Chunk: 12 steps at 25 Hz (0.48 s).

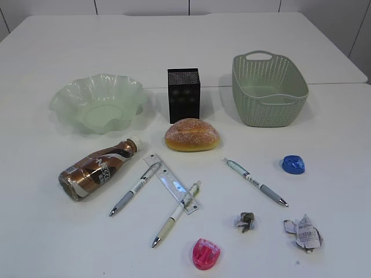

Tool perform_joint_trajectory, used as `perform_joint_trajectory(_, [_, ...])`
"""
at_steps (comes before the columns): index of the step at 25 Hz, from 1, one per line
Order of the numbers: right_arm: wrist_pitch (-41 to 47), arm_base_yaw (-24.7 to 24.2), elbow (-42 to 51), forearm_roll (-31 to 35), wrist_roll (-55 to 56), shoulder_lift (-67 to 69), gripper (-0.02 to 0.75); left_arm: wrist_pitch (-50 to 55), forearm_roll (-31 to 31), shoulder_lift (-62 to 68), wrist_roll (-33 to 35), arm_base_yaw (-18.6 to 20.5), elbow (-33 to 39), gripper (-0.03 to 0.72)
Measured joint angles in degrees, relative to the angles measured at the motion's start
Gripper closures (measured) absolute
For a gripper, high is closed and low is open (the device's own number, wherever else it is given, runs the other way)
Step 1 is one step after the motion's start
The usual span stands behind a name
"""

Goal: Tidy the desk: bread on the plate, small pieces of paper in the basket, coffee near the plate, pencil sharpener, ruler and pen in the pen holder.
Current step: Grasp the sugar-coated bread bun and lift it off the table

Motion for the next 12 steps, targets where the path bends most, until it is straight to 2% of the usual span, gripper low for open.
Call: perform_joint_trajectory(12, [0.0,0.0,0.0,0.0,0.0,0.0,0.187,0.0,0.0,0.0,0.0,0.0,0.0,0.176])
